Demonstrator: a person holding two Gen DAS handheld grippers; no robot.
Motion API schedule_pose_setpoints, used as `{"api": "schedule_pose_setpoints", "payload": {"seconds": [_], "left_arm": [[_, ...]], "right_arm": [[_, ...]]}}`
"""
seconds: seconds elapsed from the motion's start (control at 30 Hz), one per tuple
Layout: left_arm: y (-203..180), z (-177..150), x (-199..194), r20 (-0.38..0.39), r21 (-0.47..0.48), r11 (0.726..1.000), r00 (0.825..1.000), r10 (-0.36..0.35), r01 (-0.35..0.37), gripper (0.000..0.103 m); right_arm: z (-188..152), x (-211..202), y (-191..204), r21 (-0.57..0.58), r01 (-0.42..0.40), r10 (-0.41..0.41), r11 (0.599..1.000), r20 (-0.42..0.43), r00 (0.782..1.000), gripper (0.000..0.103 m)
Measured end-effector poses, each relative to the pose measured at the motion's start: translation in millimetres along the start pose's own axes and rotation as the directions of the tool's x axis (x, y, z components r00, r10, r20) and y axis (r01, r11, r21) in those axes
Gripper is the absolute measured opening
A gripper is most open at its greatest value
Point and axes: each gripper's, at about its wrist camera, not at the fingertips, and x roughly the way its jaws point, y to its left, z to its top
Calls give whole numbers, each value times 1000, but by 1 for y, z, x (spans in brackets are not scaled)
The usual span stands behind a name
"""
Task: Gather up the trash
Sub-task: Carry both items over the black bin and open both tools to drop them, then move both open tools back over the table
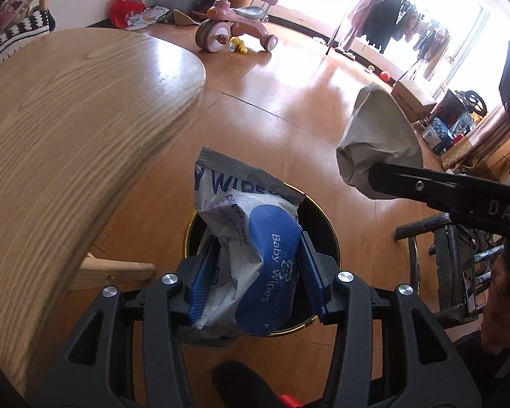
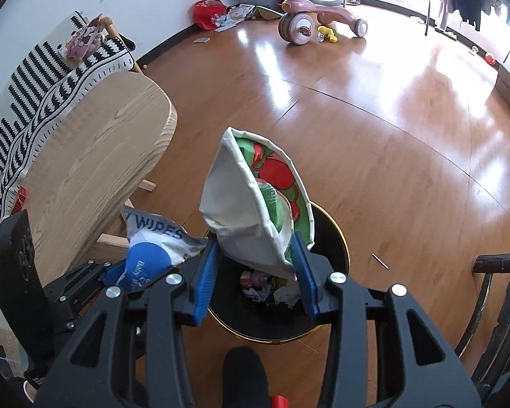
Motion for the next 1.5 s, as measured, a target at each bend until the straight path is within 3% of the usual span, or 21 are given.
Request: {"api": "schedule_pose_setpoints", "payload": {"seconds": [0.1, 0.13, 0.17, 0.53, 0.67, 0.93, 1.07, 1.17, 1.27, 1.37, 1.5], "left_arm": [[-2, -2, 3, -8, 2, 1000, 1000, -4, 4, 57], [-2, -2, 3, -4, 3, 1000, 1000, 1, -1, 68], [-2, -2, 2, 4, 4, 1000, 1000, 7, -7, 71], [0, 0, -18, 39, 4, 1000, 999, 17, -17, 72], [3, -1, -33, 62, 9, 999, 998, 32, -33, 76], [37, -10, -106, 128, -30, 992, 984, 124, -121, 87], [73, -21, -161, 174, -100, 975, 961, 214, -199, 90], [111, -37, -205, 195, -175, 947, 933, 302, -270, 90], [154, -59, -249, 200, -257, 901, 893, 403, -349, 90], [204, -89, -294, 185, -357, 838, 848, 497, -413, 90], [274, -142, -353, 142, -501, 719, 773, 618, -482, 90]], "right_arm": [[2, 2, -2, 6, -1, 1, 1000, 0, 1000, 43], [1, 2, -2, 7, 0, 0, 1000, 0, 1000, 43], [1, 2, -2, 9, 0, 0, 1000, 1, 1000, 43], [2, 5, -2, 9, 0, 0, 1000, -8, 1000, 44], [3, 2, -4, 14, 4, -4, 1000, 12, 1000, 59], [6, -4, 26, -31, -12, 13, 999, 39, 999, 71], [5, -8, 69, -113, -38, 45, 993, 60, 997, 75], [2, -6, 110, -182, -70, 81, 981, 52, 995, 75], [-3, -5, 159, -248, -123, 137, 961, 38, 990, 75], [-11, -5, 218, -334, -181, 202, 925, 26, 979, 75], [-29, 0, 299, -440, -269, 283, 856, -35, 958, 75]]}}
